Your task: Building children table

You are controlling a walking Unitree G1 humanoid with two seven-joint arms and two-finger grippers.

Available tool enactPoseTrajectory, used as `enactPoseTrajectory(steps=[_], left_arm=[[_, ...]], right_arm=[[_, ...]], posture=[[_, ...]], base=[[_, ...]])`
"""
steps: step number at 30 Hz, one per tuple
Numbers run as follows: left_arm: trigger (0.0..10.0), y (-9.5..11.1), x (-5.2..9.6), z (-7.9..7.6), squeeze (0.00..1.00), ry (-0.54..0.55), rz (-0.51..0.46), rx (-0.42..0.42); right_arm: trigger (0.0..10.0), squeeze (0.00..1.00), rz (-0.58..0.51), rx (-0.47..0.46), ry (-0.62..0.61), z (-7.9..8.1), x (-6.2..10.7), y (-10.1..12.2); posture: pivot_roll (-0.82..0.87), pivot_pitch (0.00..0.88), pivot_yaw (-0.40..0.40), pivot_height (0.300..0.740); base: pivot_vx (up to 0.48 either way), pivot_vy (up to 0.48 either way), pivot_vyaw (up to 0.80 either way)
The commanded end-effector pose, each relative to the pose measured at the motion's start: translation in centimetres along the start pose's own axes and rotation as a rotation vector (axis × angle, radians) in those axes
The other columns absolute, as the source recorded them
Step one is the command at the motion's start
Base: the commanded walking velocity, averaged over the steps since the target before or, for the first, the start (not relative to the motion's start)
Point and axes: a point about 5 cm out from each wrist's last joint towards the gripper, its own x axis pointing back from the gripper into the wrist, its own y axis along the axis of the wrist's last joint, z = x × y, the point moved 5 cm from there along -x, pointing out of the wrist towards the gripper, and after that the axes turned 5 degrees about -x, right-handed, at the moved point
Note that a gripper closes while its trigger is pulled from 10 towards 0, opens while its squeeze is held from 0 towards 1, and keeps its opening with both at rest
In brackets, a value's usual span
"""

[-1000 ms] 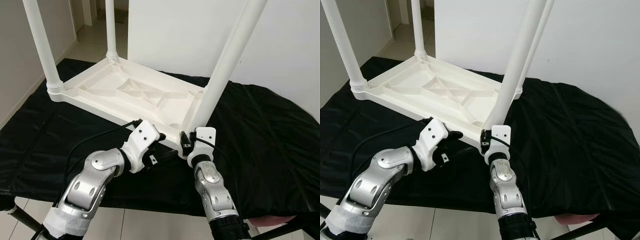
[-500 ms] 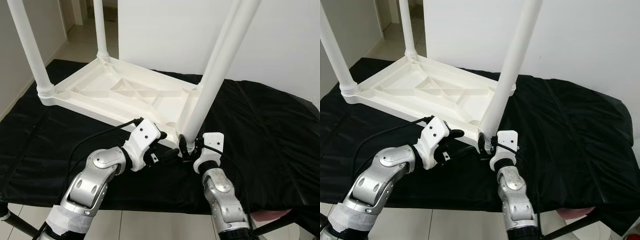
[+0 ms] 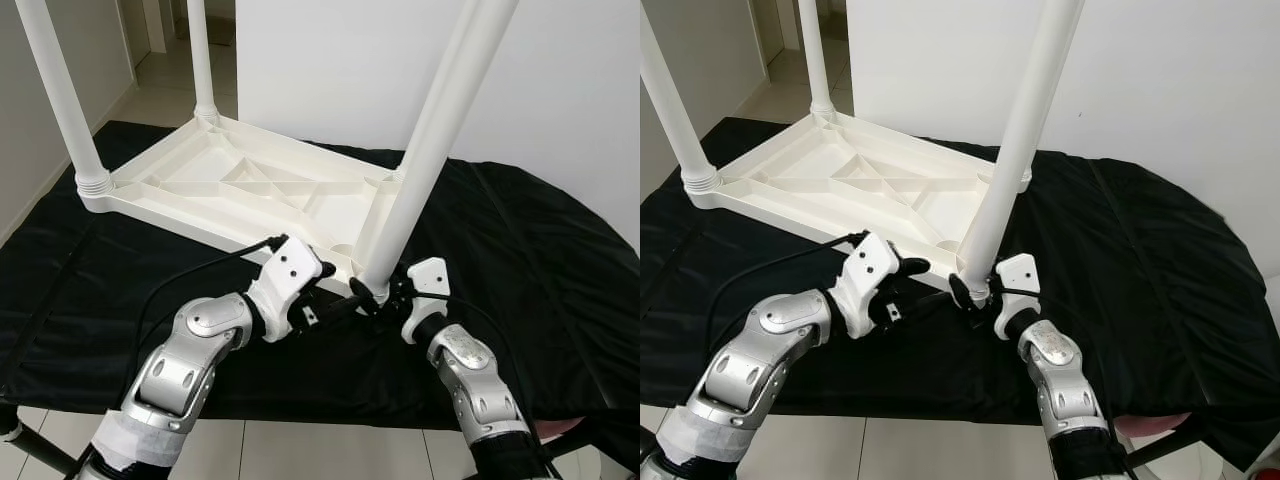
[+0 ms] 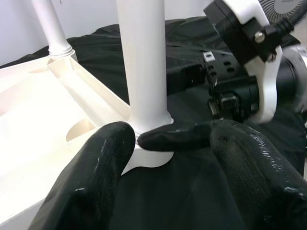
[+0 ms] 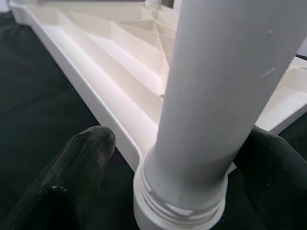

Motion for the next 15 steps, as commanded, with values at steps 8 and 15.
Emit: enactPoseTrajectory(steps=[8, 15], left_arm=[[10.0, 0.5, 0.1, 1.2, 0.00, 0.085, -0.003, -0.026], [10.0, 0.7, 0.2, 1.5, 0.00, 0.094, -0.005, -0.034]], right_arm=[[10.0, 0.00, 0.011, 0.029, 0.138, -0.3, -1.3, 0.4], [10.0, 0.00, 0.055, 0.042, 0.207, 0.3, -3.5, 0.1]], posture=[[0.02, 0.000, -0.079, 0.740], [0.04, 0.000, -0.080, 0.740]], base=[[0.000, 0.000, 0.00], [0.000, 0.000, 0.00]])
